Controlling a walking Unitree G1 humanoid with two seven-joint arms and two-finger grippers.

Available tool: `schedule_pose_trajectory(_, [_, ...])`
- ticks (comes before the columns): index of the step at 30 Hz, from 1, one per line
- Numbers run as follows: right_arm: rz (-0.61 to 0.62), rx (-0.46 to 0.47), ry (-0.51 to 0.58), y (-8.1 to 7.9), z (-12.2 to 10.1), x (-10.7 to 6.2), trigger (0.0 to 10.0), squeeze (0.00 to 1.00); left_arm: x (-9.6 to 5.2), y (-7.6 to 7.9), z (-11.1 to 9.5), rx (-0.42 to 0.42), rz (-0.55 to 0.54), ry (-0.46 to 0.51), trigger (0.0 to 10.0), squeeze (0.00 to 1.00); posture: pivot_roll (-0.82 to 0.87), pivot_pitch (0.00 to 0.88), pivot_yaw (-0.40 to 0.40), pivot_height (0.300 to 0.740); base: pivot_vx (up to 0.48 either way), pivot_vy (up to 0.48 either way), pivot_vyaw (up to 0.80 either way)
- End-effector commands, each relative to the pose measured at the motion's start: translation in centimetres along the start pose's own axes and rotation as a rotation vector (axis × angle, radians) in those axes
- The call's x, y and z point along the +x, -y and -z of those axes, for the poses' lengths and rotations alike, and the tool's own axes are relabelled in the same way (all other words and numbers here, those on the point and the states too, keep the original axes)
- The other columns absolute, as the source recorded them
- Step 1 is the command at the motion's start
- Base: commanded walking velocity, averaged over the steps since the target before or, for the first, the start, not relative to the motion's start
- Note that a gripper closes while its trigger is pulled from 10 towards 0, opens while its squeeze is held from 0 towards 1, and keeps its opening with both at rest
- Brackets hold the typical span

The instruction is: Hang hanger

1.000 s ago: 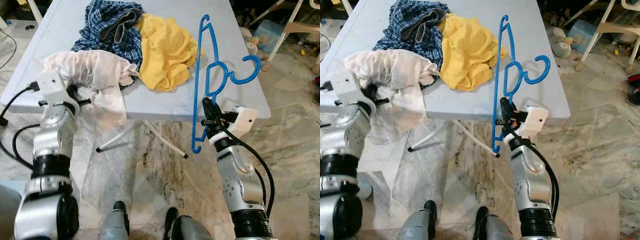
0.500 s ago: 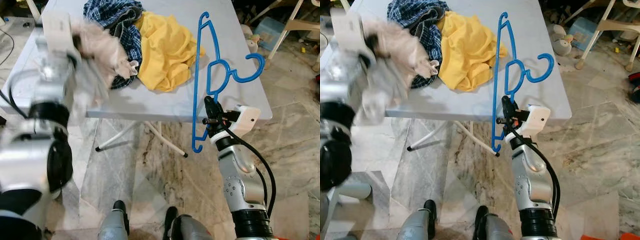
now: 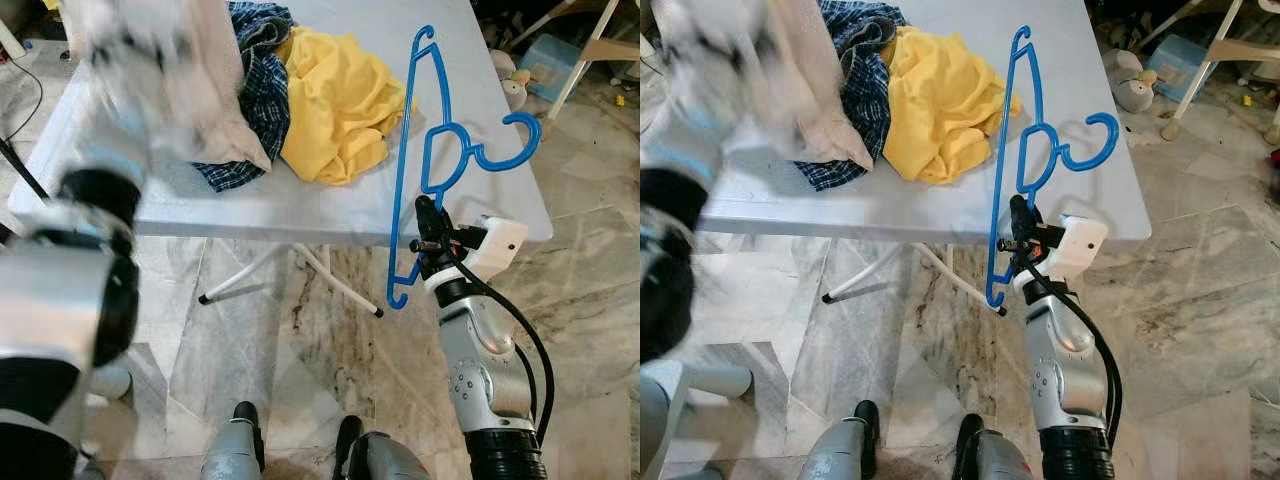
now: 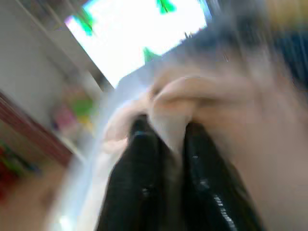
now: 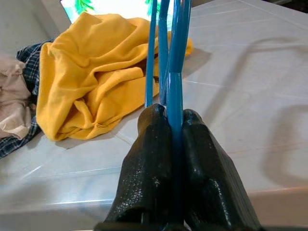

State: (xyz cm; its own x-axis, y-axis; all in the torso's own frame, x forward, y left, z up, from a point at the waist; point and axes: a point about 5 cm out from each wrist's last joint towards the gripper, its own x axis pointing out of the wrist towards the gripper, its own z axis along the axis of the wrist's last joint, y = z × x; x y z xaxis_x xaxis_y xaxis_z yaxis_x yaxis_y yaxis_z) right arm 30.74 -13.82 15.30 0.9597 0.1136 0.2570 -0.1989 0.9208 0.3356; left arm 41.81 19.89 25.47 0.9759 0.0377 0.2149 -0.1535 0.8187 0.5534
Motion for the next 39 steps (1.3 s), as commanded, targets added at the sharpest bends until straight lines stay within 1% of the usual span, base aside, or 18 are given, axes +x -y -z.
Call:
schedule_pose_trajectory(1, [0.062,-0.009,-0.072,1.5,1.0,-0.7,10.0,0.00,0.0,-1.0,0.2,-0.040,-0.021,-0.009,10.0,1.00,0.06,0.252,-0.056,0.740,0.000,0.000,0.00])
schedule_pose_trajectory(5, [0.040,-0.015,-0.076,1.5,0.8,-0.1,10.0,0.00,-0.5,-2.0,1.6,-0.083,-0.048,-0.037,10.0,1.00,0.07,0.239,-0.075,0.740,0.000,0.000,0.00])
schedule_pose_trajectory(10, [0.012,-0.018,-0.076,1.2,0.6,0.6,10.0,0.00,-0.7,-3.2,1.9,-0.145,-0.085,-0.021,10.0,1.00,0.08,0.232,-0.083,0.740,0.000,0.000,0.00])
schedule_pose_trajectory(15, [0.007,-0.031,-0.078,1.3,0.4,0.6,10.0,0.00,-1.3,-3.3,0.3,-0.270,-0.094,0.194,10.0,1.00,0.10,0.246,-0.078,0.740,0.000,0.000,0.00])
schedule_pose_trajectory(17, [0.026,-0.039,-0.090,1.5,0.5,0.4,10.0,0.00,-1.9,-2.8,0.6,-0.280,-0.091,0.217,10.0,1.00,0.10,0.253,-0.076,0.740,0.000,0.000,0.00])
schedule_pose_trajectory(19, [0.039,-0.050,-0.107,1.6,0.9,0.1,10.0,0.00,-2.9,-2.3,1.5,-0.303,-0.096,0.223,10.0,1.00,0.11,0.258,-0.077,0.740,0.000,0.000,0.00])
schedule_pose_trajectory(21, [0.051,-0.049,-0.116,1.7,1.5,-0.3,10.0,0.00,-4.6,-2.0,2.5,-0.336,-0.141,0.261,10.0,1.00,0.13,0.243,-0.069,0.740,0.000,0.000,0.00])
schedule_pose_trajectory(22, [0.051,-0.049,-0.116,1.7,1.5,-0.3,10.0,0.00,-4.6,-2.0,2.5,-0.336,-0.141,0.261,10.0,1.00,0.13,0.243,-0.069,0.740,0.000,0.000,0.00])
schedule_pose_trajectory(23, [0.058,-0.062,-0.123,1.8,1.7,-0.4,10.0,0.00,-6.0,-1.4,3.3,-0.352,-0.157,0.265,10.0,1.00,0.13,0.232,-0.070,0.740,0.000,0.000,0.00])
schedule_pose_trajectory(24, [0.056,-0.116,-0.130,1.6,1.8,-0.3,10.0,0.00,-8.6,-0.2,4.6,-0.371,-0.166,0.247,10.0,1.00,0.13,0.208,-0.075,0.740,0.000,0.000,0.00])
schedule_pose_trajectory(25, [0.054,-0.136,-0.131,1.4,1.8,-0.1,10.0,0.00,-9.7,0.3,5.0,-0.372,-0.164,0.237,10.0,1.00,0.13,0.196,-0.081,0.740,0.000,0.000,0.00])
schedule_pose_trajectory(27, [0.056,-0.152,-0.130,1.1,1.7,0.1,10.0,0.00,-10.8,0.8,5.3,-0.372,-0.158,0.226,10.0,1.00,0.14,0.200,-0.082,0.740,0.000,0.000,0.00])
schedule_pose_trajectory(28, [0.059,-0.199,-0.130,1.3,1.5,0.3,10.0,0.00,-12.2,2.0,5.7,-0.386,-0.158,0.182,10.0,1.00,0.15,0.210,-0.088,0.740,0.000,0.000,0.00])
schedule_pose_trajectory(30, [0.067,-0.264,-0.124,1.4,1.3,0.6,10.0,0.00,-12.9,2.9,5.9,-0.398,-0.166,0.148,10.0,1.00,0.14,0.215,-0.086,0.740,0.000,0.000,0.00])
schedule_pose_trajectory(32, [0.073,-0.285,-0.112,1.6,1.0,0.7,10.0,0.00,-13.6,3.8,5.2,-0.401,-0.147,0.154,10.0,1.00,0.15,0.218,-0.091,0.740,0.000,0.000,0.00])
schedule_pose_trajectory(34, [0.073,-0.281,-0.106,1.5,0.8,0.8,10.0,0.00,-13.7,3.8,4.9,-0.403,-0.141,0.157,10.0,1.00,0.15,0.218,-0.091,0.740,0.000,0.000,0.00])
schedule_pose_trajectory(36, [0.046,-0.352,-0.067,1.6,0.3,0.6,10.0,0.00,-14.2,4.6,4.1,-0.376,-0.102,0.162,10.0,1.00,0.17,0.203,-0.088,0.740,0.000,0.000,0.00])
schedule_pose_trajectory(39, [0.033,-0.357,-0.062,1.8,0.5,0.3,10.0,0.00,-14.7,4.9,4.3,-0.389,-0.106,0.103,10.0,1.00,0.17,0.190,-0.083,0.740,0.000,0.000,0.00])
